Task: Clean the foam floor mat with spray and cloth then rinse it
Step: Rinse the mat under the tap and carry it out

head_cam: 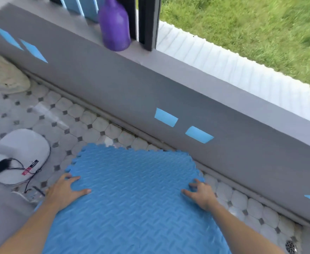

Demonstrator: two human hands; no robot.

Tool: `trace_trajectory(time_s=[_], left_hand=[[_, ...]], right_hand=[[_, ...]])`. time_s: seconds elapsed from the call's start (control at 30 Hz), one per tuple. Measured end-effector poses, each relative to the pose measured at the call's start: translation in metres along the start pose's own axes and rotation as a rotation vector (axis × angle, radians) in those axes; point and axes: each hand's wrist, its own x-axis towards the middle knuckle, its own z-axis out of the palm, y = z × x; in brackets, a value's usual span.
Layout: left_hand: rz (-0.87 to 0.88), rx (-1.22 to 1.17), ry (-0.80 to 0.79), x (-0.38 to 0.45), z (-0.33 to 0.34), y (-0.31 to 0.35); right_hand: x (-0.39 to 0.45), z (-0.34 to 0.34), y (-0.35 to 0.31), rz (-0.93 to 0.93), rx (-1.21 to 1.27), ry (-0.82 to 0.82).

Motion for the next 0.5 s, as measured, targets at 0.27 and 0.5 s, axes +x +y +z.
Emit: trace_trajectory(time_s=[0.27, 0.5], left_hand=[[-0.149, -0.123, 0.225, 0.102, 0.043, -0.051], [-0.291, -0.188, 0.248, 0.197, 0.104, -0.091]], right_hand=[[0.161, 0.026, -0.07, -0.162, -0.108, 0.011], [0.288, 0.084, -0.106, -0.284, -0.117, 0.07]])
